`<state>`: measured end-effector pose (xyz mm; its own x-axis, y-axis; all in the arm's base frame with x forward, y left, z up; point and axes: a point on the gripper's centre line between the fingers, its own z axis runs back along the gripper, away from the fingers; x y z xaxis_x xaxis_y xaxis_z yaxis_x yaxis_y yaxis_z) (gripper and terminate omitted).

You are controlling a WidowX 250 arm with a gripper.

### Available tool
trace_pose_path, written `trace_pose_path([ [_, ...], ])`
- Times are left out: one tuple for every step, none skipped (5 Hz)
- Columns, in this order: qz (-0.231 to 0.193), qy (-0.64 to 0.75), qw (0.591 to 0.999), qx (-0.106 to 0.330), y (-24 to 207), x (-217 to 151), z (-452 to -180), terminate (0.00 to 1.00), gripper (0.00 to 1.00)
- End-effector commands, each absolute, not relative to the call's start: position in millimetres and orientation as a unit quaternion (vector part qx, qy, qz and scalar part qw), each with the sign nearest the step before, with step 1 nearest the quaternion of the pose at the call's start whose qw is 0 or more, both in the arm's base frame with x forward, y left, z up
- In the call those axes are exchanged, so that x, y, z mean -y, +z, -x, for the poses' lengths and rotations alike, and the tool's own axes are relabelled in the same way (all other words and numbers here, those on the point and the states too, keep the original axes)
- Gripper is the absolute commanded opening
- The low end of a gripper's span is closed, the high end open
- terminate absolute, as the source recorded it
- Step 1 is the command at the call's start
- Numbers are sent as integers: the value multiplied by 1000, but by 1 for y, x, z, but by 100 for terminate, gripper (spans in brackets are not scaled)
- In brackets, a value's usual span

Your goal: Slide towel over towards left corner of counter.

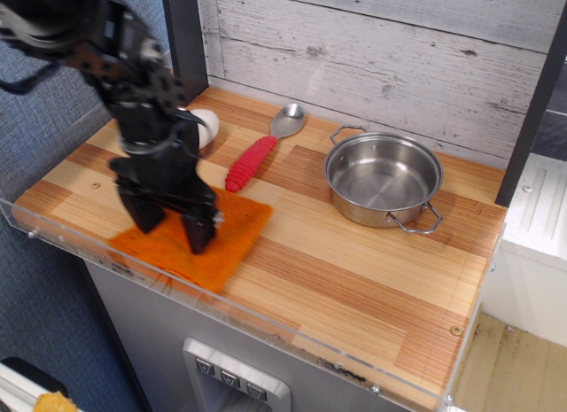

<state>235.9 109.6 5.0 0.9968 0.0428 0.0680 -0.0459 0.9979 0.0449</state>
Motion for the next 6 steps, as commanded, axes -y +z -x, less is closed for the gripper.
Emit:
trace_pose_path([
  [-25,47,997,46,7,-163,-237,0,100],
  [-14,40,998,51,7,-155,-241,0,100],
  [20,44,994,102,31,-132,-257,0,100],
  [21,44,986,159,82,-119,-276,0,100],
  [29,42,981,185,116,-115,-282,0,100],
  [39,25,984,173,125,-95,-289,0,100],
])
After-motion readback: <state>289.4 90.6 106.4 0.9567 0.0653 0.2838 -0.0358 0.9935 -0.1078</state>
